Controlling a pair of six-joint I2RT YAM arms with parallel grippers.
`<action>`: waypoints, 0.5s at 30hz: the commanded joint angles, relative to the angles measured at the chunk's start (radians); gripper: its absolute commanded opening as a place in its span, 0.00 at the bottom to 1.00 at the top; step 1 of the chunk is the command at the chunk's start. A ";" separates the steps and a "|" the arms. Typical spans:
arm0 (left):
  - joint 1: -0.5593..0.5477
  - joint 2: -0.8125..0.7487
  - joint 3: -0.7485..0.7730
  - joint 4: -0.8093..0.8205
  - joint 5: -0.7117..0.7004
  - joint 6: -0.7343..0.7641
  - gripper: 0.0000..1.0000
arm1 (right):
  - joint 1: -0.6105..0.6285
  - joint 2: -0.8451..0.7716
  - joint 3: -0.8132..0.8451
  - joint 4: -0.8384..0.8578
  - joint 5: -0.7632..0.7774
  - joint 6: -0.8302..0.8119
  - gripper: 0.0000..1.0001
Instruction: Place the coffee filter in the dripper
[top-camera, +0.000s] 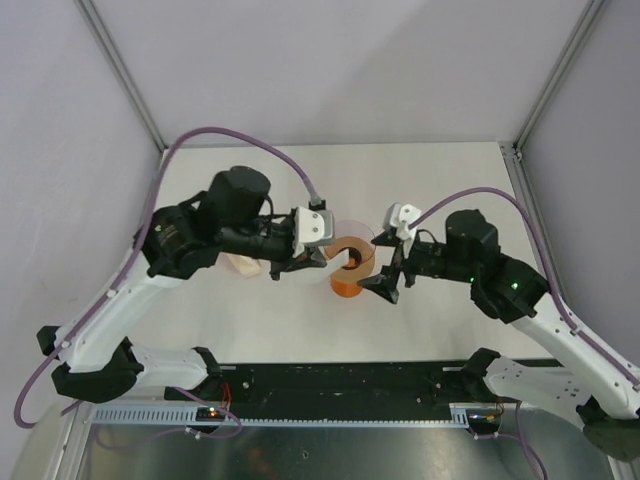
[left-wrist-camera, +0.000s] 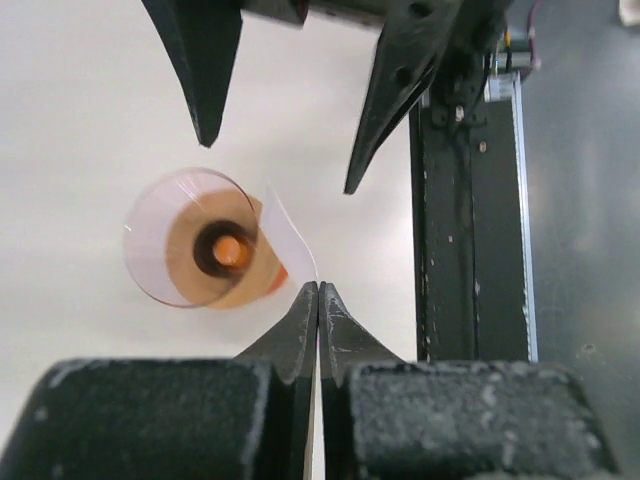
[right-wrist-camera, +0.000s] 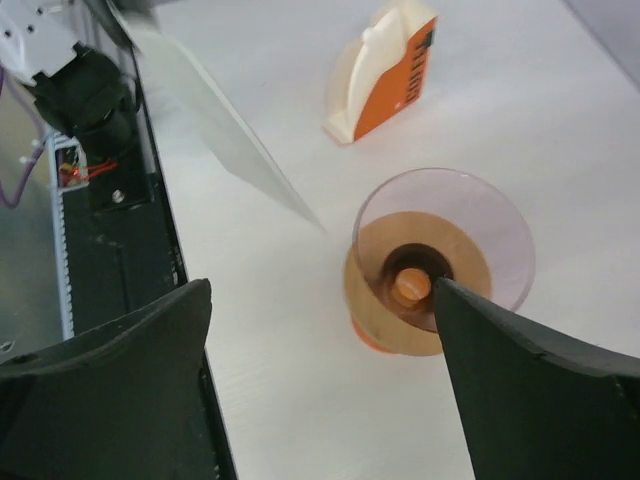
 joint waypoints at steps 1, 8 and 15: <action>0.004 -0.005 0.148 0.059 0.064 -0.042 0.00 | -0.137 -0.074 -0.048 0.210 -0.231 0.128 0.98; 0.004 0.009 0.216 0.058 0.144 -0.058 0.00 | -0.168 -0.053 -0.059 0.446 -0.404 0.240 0.99; 0.003 0.023 0.245 0.059 0.163 -0.062 0.00 | -0.122 0.007 -0.059 0.588 -0.462 0.289 0.86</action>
